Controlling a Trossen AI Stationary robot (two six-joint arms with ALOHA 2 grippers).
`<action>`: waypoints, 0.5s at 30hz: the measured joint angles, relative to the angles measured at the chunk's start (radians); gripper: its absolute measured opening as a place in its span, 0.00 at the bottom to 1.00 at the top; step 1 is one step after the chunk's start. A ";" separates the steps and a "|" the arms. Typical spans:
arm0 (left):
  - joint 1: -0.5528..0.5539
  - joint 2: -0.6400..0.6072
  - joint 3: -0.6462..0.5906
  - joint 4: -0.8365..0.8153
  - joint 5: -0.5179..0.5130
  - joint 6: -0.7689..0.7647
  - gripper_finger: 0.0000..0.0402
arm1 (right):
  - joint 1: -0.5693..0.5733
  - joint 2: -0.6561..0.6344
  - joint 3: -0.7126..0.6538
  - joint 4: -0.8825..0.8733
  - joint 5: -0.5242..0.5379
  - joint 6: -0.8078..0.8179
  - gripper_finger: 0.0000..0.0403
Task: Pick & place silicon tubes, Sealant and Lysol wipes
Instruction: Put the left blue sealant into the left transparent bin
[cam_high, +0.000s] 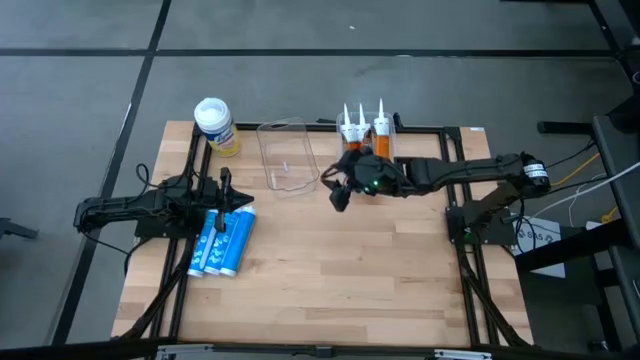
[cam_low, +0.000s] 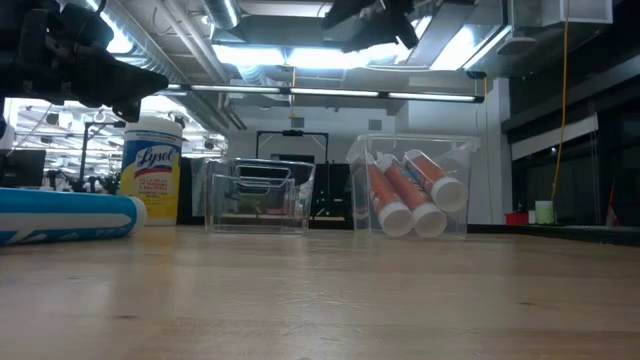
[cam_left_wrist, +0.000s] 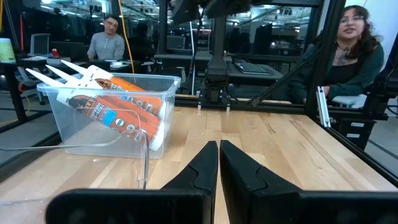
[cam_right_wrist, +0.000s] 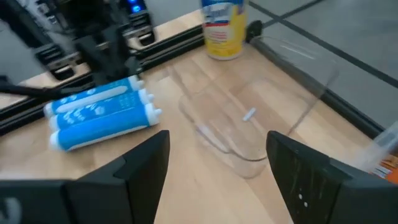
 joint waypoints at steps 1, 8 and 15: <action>0.000 0.000 0.000 0.000 0.000 0.000 0.04 | 0.010 0.000 0.000 0.001 0.000 -0.013 0.66; 0.000 0.000 0.000 0.000 0.000 0.000 0.03 | 0.067 0.000 0.000 0.006 -0.002 -0.067 0.66; 0.000 0.000 0.000 0.000 0.000 0.000 0.04 | 0.099 0.000 0.000 0.006 -0.003 -0.074 0.66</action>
